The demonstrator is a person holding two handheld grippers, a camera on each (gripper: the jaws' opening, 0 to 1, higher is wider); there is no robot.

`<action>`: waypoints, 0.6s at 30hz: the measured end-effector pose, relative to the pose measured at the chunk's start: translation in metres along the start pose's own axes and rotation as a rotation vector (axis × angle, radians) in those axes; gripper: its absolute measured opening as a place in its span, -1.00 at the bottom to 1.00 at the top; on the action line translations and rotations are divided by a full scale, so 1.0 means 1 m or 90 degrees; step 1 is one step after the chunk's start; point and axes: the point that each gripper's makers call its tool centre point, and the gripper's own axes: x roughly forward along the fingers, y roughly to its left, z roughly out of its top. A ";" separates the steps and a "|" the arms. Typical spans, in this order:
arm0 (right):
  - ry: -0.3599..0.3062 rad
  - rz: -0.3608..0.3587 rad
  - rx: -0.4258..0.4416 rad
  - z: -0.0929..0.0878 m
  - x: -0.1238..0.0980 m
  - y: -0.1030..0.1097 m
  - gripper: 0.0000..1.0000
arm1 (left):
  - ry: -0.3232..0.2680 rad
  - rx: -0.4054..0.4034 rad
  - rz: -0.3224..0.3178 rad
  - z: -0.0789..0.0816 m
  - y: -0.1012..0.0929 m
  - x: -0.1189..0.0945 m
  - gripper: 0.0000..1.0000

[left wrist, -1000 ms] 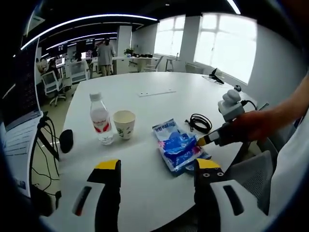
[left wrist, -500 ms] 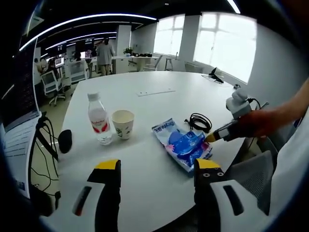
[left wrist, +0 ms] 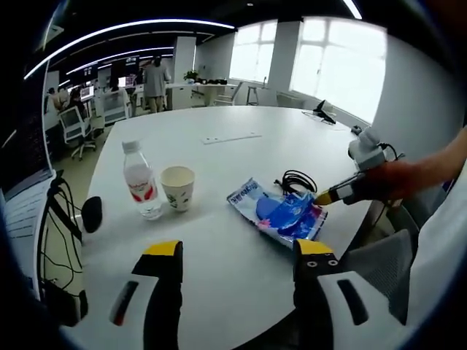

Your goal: Arrange the tabletop items into an orderly group along one side of the table until the central work area is clear of visible clutter.

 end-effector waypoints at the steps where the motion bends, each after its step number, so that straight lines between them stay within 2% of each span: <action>1: 0.000 0.002 -0.007 0.001 0.000 -0.001 -1.00 | 0.000 0.000 0.000 0.000 0.000 0.000 0.22; 11: -0.015 -0.016 -0.051 0.004 -0.013 -0.023 -1.00 | 0.002 -0.001 0.004 0.004 -0.008 0.002 0.22; 18: -0.034 -0.033 -0.025 0.013 -0.022 -0.052 -1.00 | 0.007 0.000 0.004 0.001 -0.011 0.003 0.22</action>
